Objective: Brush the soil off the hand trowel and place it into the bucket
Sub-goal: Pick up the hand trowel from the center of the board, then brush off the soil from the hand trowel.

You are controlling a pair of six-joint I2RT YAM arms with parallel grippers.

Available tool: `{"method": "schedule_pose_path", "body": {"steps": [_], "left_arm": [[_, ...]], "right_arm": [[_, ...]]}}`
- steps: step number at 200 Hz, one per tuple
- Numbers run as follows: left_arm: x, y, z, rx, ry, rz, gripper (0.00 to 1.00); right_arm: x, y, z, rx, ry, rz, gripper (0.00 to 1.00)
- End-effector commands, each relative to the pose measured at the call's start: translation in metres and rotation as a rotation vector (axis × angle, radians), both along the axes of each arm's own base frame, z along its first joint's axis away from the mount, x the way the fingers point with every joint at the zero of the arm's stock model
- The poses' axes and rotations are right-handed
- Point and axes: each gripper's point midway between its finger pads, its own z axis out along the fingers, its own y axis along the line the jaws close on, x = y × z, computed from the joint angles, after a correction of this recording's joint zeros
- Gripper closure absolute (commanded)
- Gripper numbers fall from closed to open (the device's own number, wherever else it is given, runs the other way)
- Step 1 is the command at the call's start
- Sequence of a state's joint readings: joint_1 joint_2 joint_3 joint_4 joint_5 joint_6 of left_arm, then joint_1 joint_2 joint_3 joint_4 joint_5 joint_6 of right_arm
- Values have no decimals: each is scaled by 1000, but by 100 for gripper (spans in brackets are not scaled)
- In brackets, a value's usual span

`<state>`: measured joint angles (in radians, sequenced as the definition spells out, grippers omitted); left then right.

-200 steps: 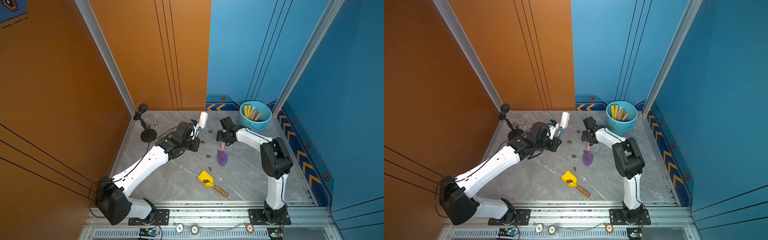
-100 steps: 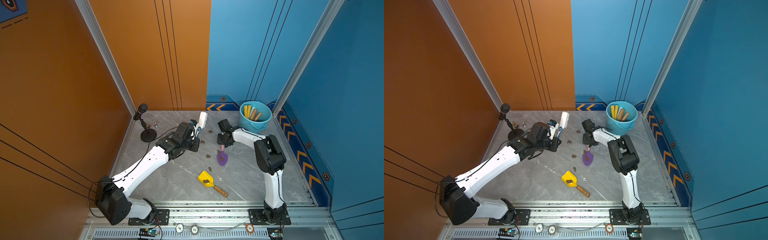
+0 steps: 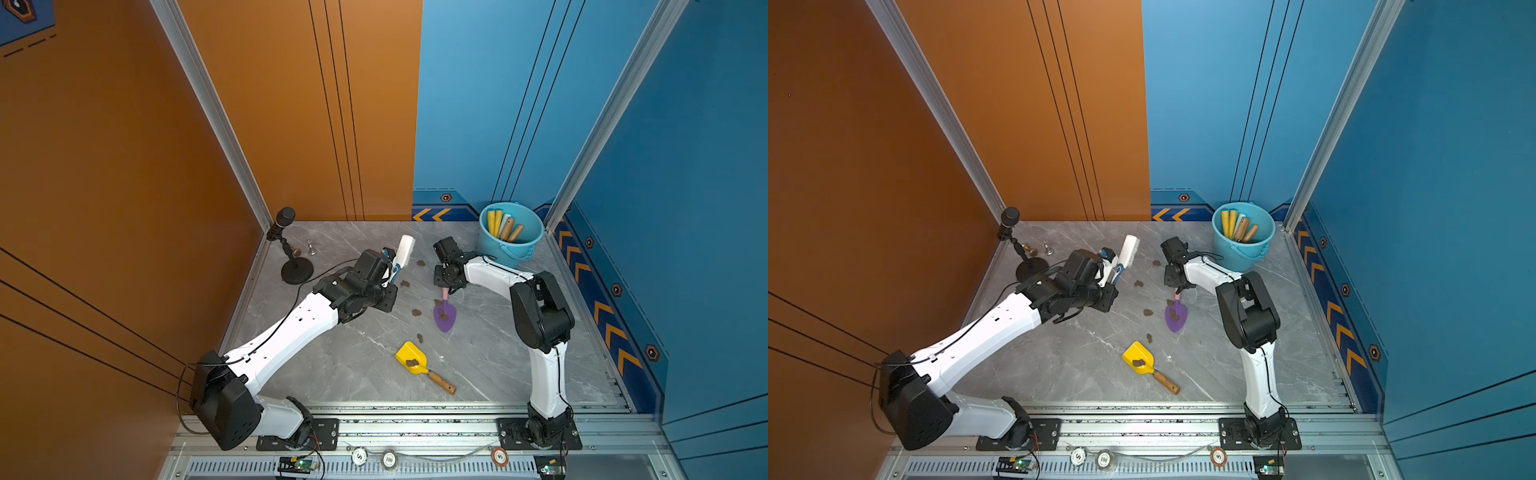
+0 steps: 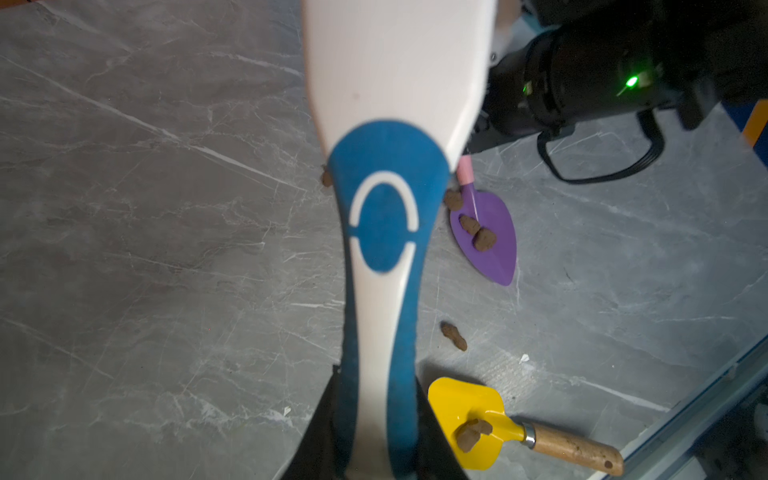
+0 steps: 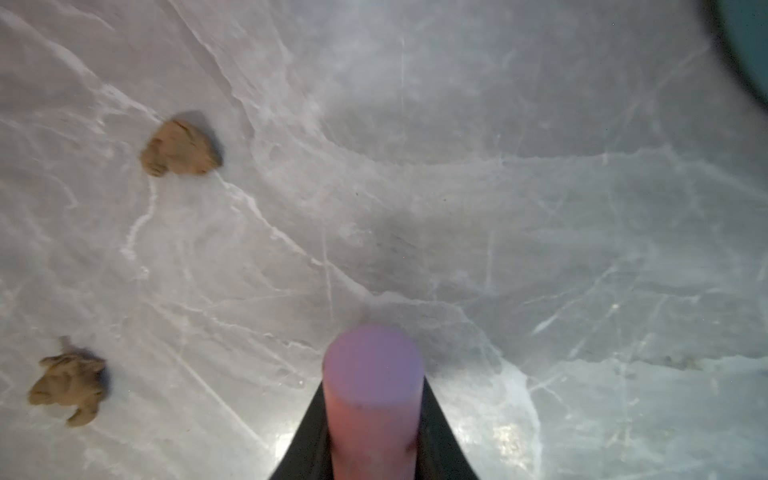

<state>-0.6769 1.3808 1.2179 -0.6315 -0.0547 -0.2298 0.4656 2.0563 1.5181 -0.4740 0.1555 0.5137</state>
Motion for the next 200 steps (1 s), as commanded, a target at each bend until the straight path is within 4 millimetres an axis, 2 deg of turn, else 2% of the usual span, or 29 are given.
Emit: {"method": "schedule_pose_path", "body": {"steps": [1, 24, 48, 81, 112, 137, 159, 200], "left_arm": [[-13, 3, -13, 114, 22, -52, 100], [-25, -8, -31, 153, 57, -93, 100], [-33, -16, -46, 216, 70, -136, 100], [-36, -29, -62, 292, 77, -198, 100], [-23, -36, -70, 352, 74, -214, 100], [-21, -40, -78, 431, 74, -247, 100], [-31, -42, -90, 508, 88, -303, 100], [-60, -31, -108, 606, 153, -343, 100]], "right_arm": [[16, 0, 78, -21, -199, -10, 82], [17, 3, 108, -22, -281, -6, 83], [13, 10, 125, -2, -298, 13, 84], [5, 17, 138, 25, -244, 15, 85], [-4, 21, 149, 35, -245, 22, 86], [-7, 19, 156, 37, -259, 19, 86], [-6, 15, 163, 14, -286, 14, 86], [5, 10, 171, -25, -342, 1, 86]]}}
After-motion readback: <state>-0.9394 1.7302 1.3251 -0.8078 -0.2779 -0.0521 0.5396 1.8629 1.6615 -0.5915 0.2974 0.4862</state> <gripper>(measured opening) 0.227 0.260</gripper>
